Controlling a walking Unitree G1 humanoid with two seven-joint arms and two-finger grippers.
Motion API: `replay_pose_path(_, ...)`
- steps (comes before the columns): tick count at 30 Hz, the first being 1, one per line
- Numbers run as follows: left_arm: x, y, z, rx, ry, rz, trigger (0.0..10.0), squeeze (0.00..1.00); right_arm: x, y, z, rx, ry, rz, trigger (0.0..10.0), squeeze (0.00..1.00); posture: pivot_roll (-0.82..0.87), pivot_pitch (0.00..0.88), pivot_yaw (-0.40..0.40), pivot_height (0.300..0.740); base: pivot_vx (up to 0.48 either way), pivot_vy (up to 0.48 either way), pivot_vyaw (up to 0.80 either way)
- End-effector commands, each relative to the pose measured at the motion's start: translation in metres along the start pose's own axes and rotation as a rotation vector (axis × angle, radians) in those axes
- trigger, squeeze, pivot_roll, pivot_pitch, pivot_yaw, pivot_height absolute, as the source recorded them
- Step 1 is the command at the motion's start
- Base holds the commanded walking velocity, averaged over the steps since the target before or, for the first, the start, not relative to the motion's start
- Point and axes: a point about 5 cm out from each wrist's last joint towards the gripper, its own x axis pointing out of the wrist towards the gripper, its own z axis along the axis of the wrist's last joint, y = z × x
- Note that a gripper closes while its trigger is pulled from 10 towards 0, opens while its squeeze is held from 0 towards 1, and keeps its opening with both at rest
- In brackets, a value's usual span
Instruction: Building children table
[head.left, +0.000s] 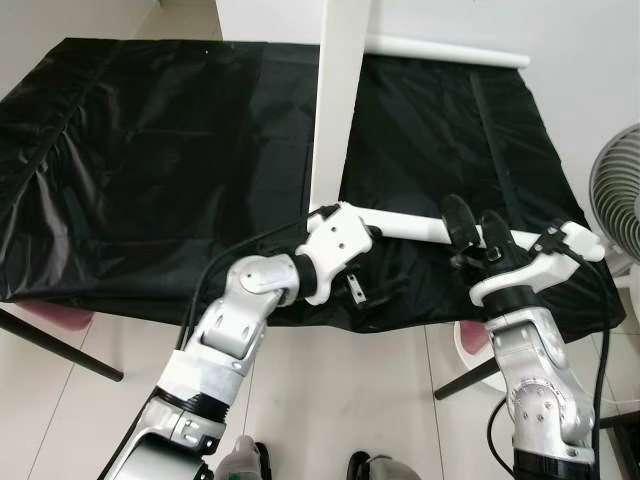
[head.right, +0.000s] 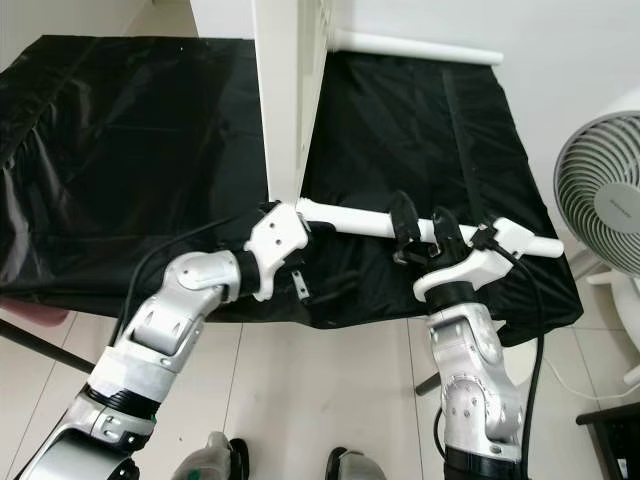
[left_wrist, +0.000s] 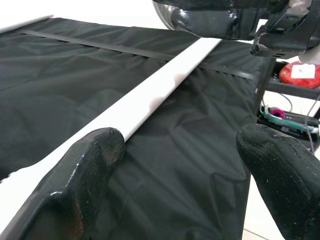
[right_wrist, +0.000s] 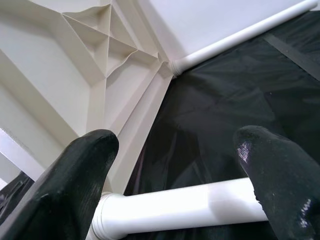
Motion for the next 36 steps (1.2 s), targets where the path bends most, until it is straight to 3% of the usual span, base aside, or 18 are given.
replay_pose_path(1, -0.01, 0.007, -0.006, -0.016, 0.025, 0.19, 10.0, 0.0, 0.003, 0.001, -0.003, -0.039, 0.013, 0.021, 10.0, 0.0, 0.12, 0.101, -0.026, 0.74, 0.0, 0.0, 0.0)
replay_pose_path(3, -0.019, 0.009, -0.009, -0.018, 0.045, 0.218, 10.0, 0.0, 0.007, -0.001, -0.007, -0.069, 0.029, 0.014, 10.0, 0.0, 0.13, 0.1, -0.029, 0.74, 0.0, 0.0, 0.0)
replay_pose_path(7, -0.024, 0.01, -0.01, -0.022, 0.053, 0.237, 10.0, 0.0, 0.007, -0.003, -0.008, -0.079, 0.035, -0.002, 10.0, 0.0, 0.13, 0.101, -0.028, 0.74, 0.0, 0.0, 0.0)
replay_pose_path(11, -0.035, 0.015, -0.015, -0.044, 0.074, 0.323, 10.0, 0.0, 0.008, -0.01, -0.015, -0.164, 0.08, -0.081, 10.0, 0.0, 0.12, 0.104, -0.029, 0.74, 0.0, 0.0, 0.0)
replay_pose_path(15, -0.05, 0.026, -0.026, -0.104, 0.115, 0.492, 10.0, 0.0, 0.007, -0.018, -0.029, -0.263, 0.144, -0.172, 10.0, 0.0, 0.12, 0.103, -0.033, 0.74, 0.0, 0.0, 0.0)
replay_pose_path(18, -0.054, 0.029, -0.029, -0.136, 0.121, 0.535, 10.0, 0.0, 0.008, -0.018, -0.031, -0.277, 0.155, -0.179, 10.0, 0.0, 0.13, 0.102, -0.039, 0.74, 0.0, 0.0, 0.0)
replay_pose_path(20, -0.066, 0.044, -0.039, -0.222, 0.126, 0.686, 10.0, 0.0, 0.014, -0.017, -0.036, -0.337, 0.161, -0.178, 10.0, 0.0, 0.13, 0.093, -0.047, 0.74, 0.0, 0.0, 0.0)
replay_pose_path(23, -0.077, 0.055, -0.046, -0.29, 0.124, 0.782, 10.0, 0.0, 0.019, -0.014, -0.042, -0.371, 0.164, -0.159, 10.0, 0.0, 0.13, 0.091, -0.052, 0.74, 0.0, 0.0, 0.0)
replay_pose_path(27, -0.086, 0.063, -0.049, -0.233, 0.165, 0.854, 10.0, 0.0, 0.023, -0.007, -0.047, -0.435, 0.142, -0.136, 10.0, 0.0, 0.12, 0.092, -0.057, 0.74, 0.0, 0.0, 0.0)
replay_pose_path(31, -0.087, 0.063, -0.048, -0.234, 0.152, 0.868, 10.0, 0.0, 0.024, -0.003, -0.047, -0.433, 0.13, -0.12, 10.0, 0.0, 0.12, 0.093, -0.056, 0.74, 0.0, 0.0, 0.0)
replay_pose_path(32, -0.087, 0.063, -0.045, -0.19, 0.141, 0.897, 10.0, 0.0, 0.025, -0.002, -0.048, -0.458, 0.11, -0.124, 10.0, 0.0, 0.12, 0.095, -0.058, 0.74, 0.0, 0.0, 0.0)
replay_pose_path(36, -0.085, 0.058, -0.045, -0.176, 0.128, 0.914, 10.0, 0.0, 0.027, 0.001, -0.049, -0.494, 0.092, -0.107, 10.0, 0.0, 0.12, 0.095, -0.056, 0.74, 0.0, 0.0, 0.0)
